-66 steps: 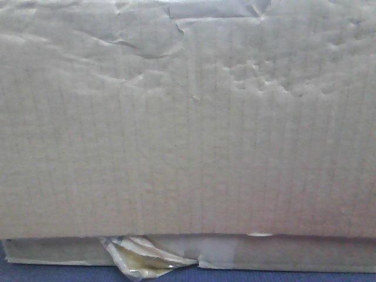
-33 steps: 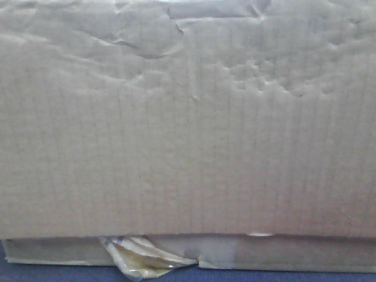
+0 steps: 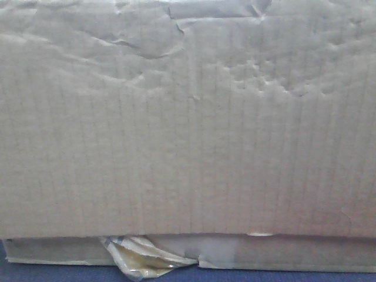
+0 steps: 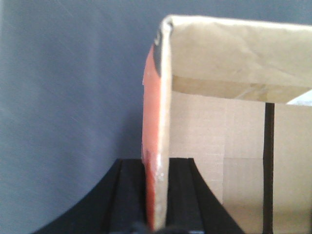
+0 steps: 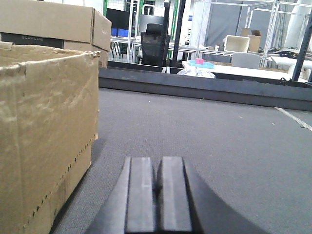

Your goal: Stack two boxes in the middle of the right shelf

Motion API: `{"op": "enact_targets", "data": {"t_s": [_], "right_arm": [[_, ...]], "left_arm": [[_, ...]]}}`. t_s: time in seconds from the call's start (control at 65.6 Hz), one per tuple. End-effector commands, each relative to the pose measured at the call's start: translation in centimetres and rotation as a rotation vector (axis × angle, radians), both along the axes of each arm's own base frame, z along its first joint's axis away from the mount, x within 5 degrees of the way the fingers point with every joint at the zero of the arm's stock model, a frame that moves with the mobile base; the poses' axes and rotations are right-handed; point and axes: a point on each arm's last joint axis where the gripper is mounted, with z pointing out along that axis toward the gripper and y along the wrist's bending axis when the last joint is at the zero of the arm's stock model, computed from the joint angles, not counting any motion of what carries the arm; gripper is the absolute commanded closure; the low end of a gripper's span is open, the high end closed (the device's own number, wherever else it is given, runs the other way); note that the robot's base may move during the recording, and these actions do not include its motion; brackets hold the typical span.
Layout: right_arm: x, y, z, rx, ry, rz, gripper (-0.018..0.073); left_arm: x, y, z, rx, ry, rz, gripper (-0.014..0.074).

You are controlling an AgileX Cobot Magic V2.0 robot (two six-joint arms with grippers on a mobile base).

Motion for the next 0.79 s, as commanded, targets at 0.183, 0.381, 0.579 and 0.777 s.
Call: {"op": "enact_targets", "data": {"t_s": [0.183,0.381,0.579,0.777], "right_arm": [[-0.1,0.0,0.3,-0.005,-0.028,-0.005,0.0728],[-0.1,0.0,0.3,-0.005,-0.028,-0.005,0.0728],[-0.1,0.0,0.3,-0.005,-0.028,-0.005,0.0728],[-0.1,0.0,0.3,-0.005,-0.028,-0.005,0.0728]], "left_arm": [[-2.8,-1.1,12.2,0.026,-0.363,0.062,0.0707],[-5.9,-2.9,19.8,-0.024,-0.638,0.113,0.0707],[-7.9,-7.5,23.4,-0.123,-0.793,0.033,0.0707],[-7.5,-13.2,23.0,-0.155,-0.775,-0.054,0.0707]]}}
